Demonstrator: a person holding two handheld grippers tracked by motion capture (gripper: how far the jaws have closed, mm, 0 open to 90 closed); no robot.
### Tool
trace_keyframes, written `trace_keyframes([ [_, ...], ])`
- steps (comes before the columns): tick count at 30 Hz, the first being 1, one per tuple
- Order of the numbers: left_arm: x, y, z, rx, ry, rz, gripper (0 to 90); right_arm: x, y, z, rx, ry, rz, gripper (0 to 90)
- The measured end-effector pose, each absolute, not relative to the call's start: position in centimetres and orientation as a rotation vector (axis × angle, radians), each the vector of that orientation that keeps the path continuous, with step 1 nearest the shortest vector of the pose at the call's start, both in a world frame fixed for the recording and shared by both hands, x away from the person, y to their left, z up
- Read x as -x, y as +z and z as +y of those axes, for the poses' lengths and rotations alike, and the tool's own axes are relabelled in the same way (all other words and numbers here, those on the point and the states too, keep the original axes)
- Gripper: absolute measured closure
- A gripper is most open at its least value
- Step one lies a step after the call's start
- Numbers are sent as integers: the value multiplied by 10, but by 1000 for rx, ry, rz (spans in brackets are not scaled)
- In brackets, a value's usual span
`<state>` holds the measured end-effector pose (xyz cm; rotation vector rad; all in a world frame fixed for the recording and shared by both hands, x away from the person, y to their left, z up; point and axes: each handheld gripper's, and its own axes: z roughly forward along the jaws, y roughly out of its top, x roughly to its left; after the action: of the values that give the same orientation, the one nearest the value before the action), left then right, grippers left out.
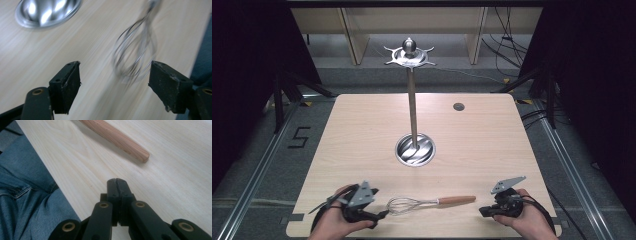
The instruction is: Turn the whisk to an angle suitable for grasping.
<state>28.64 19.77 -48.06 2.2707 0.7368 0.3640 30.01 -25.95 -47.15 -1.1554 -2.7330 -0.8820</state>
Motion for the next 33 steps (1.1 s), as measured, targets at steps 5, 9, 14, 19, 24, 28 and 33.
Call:
trace_keyframes([
  [5, -289, -486, 222, -2137, 317, 953, 263, -303, -472, -247, 1222, -804, -2708, 900],
  [9, -292, -485, 224, -2116, 336, 1004, 267, -307, -471, -239, 1271, -762, -2683, 900],
  [14, -293, -487, 226, -2166, 320, 991, 266, -321, -474, -220, 1368, -615, -2636, 900],
  [19, -292, -490, 226, -2203, 293, 978, 261, -338, -477, -208, 1410, -536, -2652, 900],
  [24, -293, -490, 227, -2196, 274, 980, 261, -354, -478, -199, 1463, -493, -2620, 900],
  [28, -294, -491, 229, -2202, 270, 988, 261, -371, -478, -194, 1484, -495, -2619, 900],
  [33, -295, -491, 230, -2199, 268, 992, 261, -396, -479, -185, 1503, -518, -2640, 900],
])
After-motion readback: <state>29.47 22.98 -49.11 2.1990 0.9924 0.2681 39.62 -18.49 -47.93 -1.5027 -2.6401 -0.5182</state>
